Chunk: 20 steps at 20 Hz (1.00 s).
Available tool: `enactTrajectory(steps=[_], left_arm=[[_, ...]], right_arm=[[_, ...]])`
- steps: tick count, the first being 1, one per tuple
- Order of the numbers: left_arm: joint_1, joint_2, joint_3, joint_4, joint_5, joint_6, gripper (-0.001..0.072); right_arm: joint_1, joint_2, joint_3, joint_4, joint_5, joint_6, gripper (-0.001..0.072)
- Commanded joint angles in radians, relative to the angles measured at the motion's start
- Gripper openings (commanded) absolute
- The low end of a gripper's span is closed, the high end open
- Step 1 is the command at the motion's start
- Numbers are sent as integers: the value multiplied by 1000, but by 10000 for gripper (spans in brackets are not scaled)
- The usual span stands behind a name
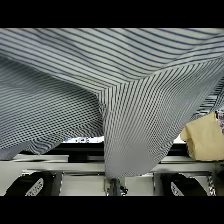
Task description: Fold the shirts.
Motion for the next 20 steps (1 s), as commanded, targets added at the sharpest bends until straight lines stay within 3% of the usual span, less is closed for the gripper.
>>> enactTrajectory(steps=[1,4,7,9,13,17,20], left_arm=[[0,0,-44,98,-269,0,47],[0,-2,-169,122,-400,0,47],[0,-16,-380,122,-392,0,48],[0,-57,-495,114,-349,0,47],[0,-224,-573,53,-237,-1,48],[0,-434,-573,-23,-140,-24,49],[0,-582,-573,-106,-112,-53,49]], right_arm=[[0,-6,0,-21,-147,1,80],[0,-59,-19,-27,-448,21,81],[0,-145,-152,-22,-615,43,80],[0,-217,-274,-22,-569,75,80],[0,-441,-360,12,-337,188,80],[0,-668,-360,161,-171,267,81],[1,-794,-360,261,-139,285,81]])
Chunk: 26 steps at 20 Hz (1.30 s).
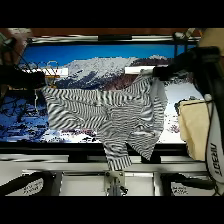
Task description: Fold the shirts.
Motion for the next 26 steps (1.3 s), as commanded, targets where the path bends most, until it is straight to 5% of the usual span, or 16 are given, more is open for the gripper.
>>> enactTrajectory(steps=[1,9,10,11,12,13,14,15,16,21,26], left_arm=[[0,-176,-7,-117,47,-24,49],[0,-310,-3,-279,47,-24,58],[0,-308,-4,-279,46,-24,224],[0,-306,-1,-280,32,-32,617],[1,-306,12,-279,2,-43,716],[2,-306,34,-274,-31,-43,716],[6,-306,63,-264,-66,-43,715],[8,-306,100,-250,-105,-43,716],[8,-306,148,-218,-150,-43,716],[8,-304,394,-61,-370,-43,715],[4,-281,460,-10,-507,-48,715]], right_arm=[[1,-153,-6,129,70,40,81],[2,-223,-6,142,57,39,81],[2,-222,-6,143,51,39,82],[2,-220,-6,143,41,39,109],[0,-216,-4,141,22,38,106],[-4,-206,-4,127,1,31,107],[-9,-190,-4,114,-18,18,188],[-18,-168,-4,105,-39,-6,490],[-31,-139,-4,101,-64,-60,595],[-152,37,-4,-28,-215,-119,595],[-365,123,-5,31,-387,-156,595]])
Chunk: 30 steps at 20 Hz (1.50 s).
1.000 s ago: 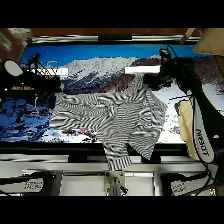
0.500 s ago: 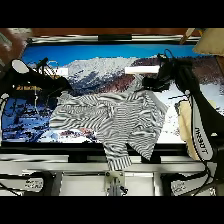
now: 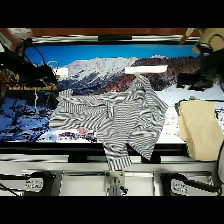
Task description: Fold the shirts.
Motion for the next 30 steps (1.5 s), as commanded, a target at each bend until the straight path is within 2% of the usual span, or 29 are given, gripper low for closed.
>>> enactTrajectory(steps=[1,5,9,14,15,16,21,25,30], left_arm=[[-10,20,40,42,-116,-15,716],[-55,98,-99,45,-69,-36,716],[-143,257,-457,40,97,-95,716],[-281,367,-797,-4,282,-196,716],[-309,366,-844,-14,325,-222,716],[-333,366,-884,-21,373,-244,716],[-360,353,-996,-21,568,-335,719],[-363,344,-1071,-20,698,-475,720],[-363,344,-1073,-19,764,-489,719]], right_arm=[[-140,48,-7,50,-163,-53,594],[-232,95,-158,160,-199,-84,595],[-243,160,-362,212,-116,-106,595],[-243,166,-463,291,-98,-138,595],[-243,166,-477,299,-93,-151,625],[-243,166,-495,312,-89,-177,688],[-244,165,-588,324,-52,-197,687],[-244,166,-655,369,-37,-231,686],[-243,157,-688,405,3,-235,686]])
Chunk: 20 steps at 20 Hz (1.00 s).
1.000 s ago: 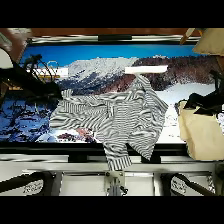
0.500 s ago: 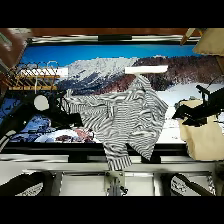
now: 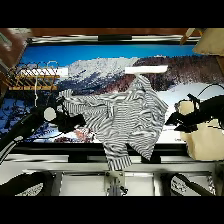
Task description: Fold the shirts.
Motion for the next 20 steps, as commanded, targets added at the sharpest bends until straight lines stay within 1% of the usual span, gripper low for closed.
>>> enactTrajectory(steps=[1,4,6,9,12,13,15,17,18,20], left_arm=[[-2,-1,-11,0,86,-34,719],[-1,-3,-11,-3,135,-34,718],[-2,-19,-11,-9,130,-32,717],[-2,-52,-11,-24,124,-30,715],[-2,-76,-11,-31,124,-30,696],[-2,-84,-11,-31,124,-30,616],[-1,-91,-11,-34,128,-29,388],[-1,-90,-9,-34,143,-29,105],[-1,-90,-8,-34,147,-29,48],[-1,-87,-8,-35,145,2,47]], right_arm=[[3,-23,-20,40,17,-1,686],[51,-75,-20,53,17,-3,687],[89,-106,-20,53,31,-20,686],[104,-133,-20,56,40,-19,686],[104,-134,-20,51,38,-19,686],[104,-134,-20,49,38,-19,687],[104,-134,-20,44,38,-19,686],[104,-134,-20,33,38,-17,687],[104,-134,-20,17,37,-11,686],[104,-134,-20,-58,36,20,686]])
